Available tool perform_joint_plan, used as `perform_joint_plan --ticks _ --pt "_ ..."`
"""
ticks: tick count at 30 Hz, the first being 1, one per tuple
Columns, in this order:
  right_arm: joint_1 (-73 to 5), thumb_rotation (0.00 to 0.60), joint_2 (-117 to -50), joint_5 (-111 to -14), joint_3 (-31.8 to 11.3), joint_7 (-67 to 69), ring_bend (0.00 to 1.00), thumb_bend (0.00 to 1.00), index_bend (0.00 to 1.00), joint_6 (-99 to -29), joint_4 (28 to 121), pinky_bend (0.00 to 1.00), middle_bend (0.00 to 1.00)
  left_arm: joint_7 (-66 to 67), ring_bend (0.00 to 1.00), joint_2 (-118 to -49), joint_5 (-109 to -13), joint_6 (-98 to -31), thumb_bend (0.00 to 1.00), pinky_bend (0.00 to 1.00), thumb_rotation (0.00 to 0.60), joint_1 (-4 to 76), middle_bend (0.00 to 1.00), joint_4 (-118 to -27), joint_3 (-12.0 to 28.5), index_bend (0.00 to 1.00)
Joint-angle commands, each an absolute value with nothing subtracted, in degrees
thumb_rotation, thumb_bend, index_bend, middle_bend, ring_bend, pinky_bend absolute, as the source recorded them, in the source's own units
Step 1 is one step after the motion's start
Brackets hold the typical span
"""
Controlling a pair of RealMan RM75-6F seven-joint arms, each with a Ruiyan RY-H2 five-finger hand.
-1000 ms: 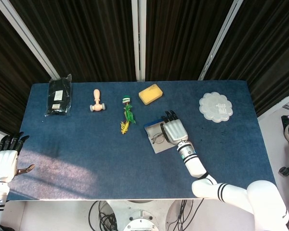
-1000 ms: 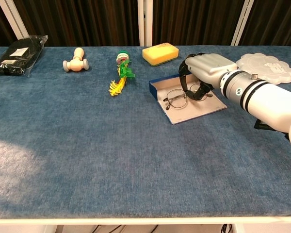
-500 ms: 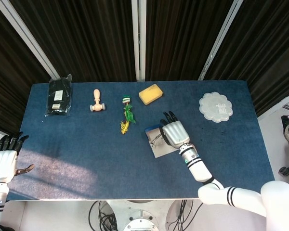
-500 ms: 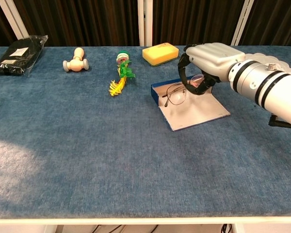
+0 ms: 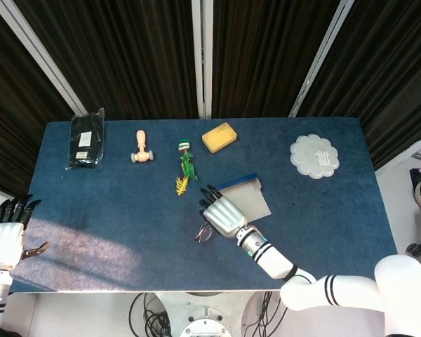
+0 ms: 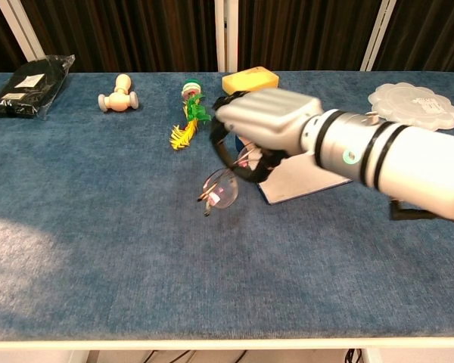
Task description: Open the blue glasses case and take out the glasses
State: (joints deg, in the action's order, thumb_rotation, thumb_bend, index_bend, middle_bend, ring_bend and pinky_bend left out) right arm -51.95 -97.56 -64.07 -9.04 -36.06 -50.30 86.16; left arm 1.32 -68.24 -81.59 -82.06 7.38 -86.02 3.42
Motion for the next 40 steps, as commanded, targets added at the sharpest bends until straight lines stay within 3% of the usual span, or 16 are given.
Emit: perform_joint_plan --ticks 1,4,6,10,13,19,27,34,40 --pt "-54.07 0.600 -100.14 -62.73 -9.48 -37.54 0.00 0.45 0.70 -48.53 83.74 0.00 0.27 1.29 0.00 -68.25 -81.55 -82.16 0.05 0.01 0.600 7.23 0.04 -86.03 3.39 0.16" --pt "-55.28 0.600 -101.64 -61.51 -9.40 -39.12 0.00 0.44 0.66 -47.71 81.91 0.00 0.25 1.34 0.00 -68.26 -81.50 -82.09 0.05 0.01 0.600 7.17 0.04 -86.03 3.34 0.16" --pt "-55.99 0.600 -102.26 -60.43 -9.20 -40.56 0.00 0.40 0.56 -47.35 81.16 0.00 0.22 1.32 0.00 -68.29 -81.53 -82.12 0.05 0.01 0.600 7.12 0.04 -86.02 3.34 0.16" --pt "-56.32 0.600 -102.08 -59.88 -8.90 -41.18 0.00 0.25 0.14 -47.71 81.97 0.00 0.15 1.33 0.00 -68.26 -81.49 -82.04 0.05 0.01 0.600 7.16 0.04 -86.00 3.44 0.16" --pt "-55.71 0.600 -100.61 -60.41 -8.83 -40.87 0.00 0.20 0.01 -49.35 83.93 0.00 0.14 1.42 0.00 -68.19 -81.64 -81.94 0.05 0.01 0.600 7.34 0.04 -86.11 3.55 0.16" --pt "-50.65 0.600 -93.31 -62.38 -8.83 -39.73 0.00 0.21 0.00 -58.57 92.28 0.00 0.14 1.35 0.00 -68.23 -82.07 -81.66 0.05 0.01 0.600 8.02 0.04 -86.07 3.97 0.16" --pt "-34.70 0.600 -78.53 -65.61 -4.37 -36.93 0.00 0.28 0.00 -80.05 104.00 0.00 0.14 -0.02 0.00 -69.19 -82.21 -80.91 0.05 0.01 0.600 8.85 0.04 -84.35 4.38 0.16" --pt "-22.79 0.600 -71.44 -71.58 1.38 -28.21 0.00 0.28 0.00 -90.65 107.14 0.00 0.11 1.41 0.00 -70.33 -82.00 -80.84 0.05 0.01 0.600 9.07 0.04 -83.22 4.40 0.16" --pt "-16.68 0.600 -68.73 -76.55 5.16 -23.59 0.00 0.28 0.00 -93.75 107.30 0.00 0.10 3.02 0.00 -70.30 -82.08 -82.04 0.05 0.01 0.600 8.62 0.04 -83.54 4.41 0.16"
